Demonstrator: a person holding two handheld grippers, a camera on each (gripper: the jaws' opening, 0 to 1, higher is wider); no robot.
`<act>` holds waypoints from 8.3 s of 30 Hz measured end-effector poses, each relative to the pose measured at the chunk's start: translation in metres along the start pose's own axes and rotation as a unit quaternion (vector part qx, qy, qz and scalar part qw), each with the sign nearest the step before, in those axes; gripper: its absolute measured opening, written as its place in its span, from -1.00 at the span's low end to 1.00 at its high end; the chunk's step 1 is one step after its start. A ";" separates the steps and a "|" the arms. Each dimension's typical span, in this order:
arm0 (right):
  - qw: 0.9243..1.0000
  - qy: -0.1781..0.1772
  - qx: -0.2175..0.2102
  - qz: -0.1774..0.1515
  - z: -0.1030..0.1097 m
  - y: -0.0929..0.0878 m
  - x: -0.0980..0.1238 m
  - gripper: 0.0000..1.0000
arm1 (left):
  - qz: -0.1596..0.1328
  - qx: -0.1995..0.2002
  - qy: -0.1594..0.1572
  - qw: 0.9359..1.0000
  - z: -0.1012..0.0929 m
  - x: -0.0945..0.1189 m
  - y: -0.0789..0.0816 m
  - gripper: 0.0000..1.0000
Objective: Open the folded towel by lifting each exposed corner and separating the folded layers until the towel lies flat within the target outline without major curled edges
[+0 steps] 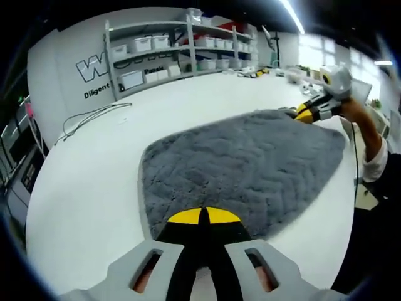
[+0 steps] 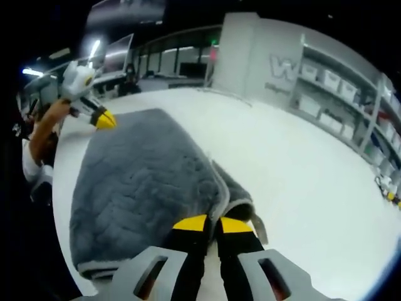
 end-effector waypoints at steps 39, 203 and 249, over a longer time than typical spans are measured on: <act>0.998 0.035 0.018 0.051 0.033 -0.016 0.021 -0.97 | -0.032 -0.014 0.057 0.998 0.022 -0.019 0.010 -0.99; 0.989 0.137 0.054 0.033 0.083 -0.008 0.036 -0.72 | -0.067 -0.067 0.038 0.995 0.069 -0.137 0.087 -0.99; 0.991 0.092 0.093 -0.011 0.040 -0.009 0.040 -0.62 | -0.116 0.095 -0.038 0.988 -0.005 -0.030 0.052 0.07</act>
Point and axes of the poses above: the point that each gripper's makers call its tool centre point, and the gripper's own axes: x roughly backward along the fingers, z roughly to its left, y roughly out of its top, the point moved 2 cm from there along x, roughly backward along the fingers, and after that the axes turned 7 degrees about -x, right-handed, at the moved point
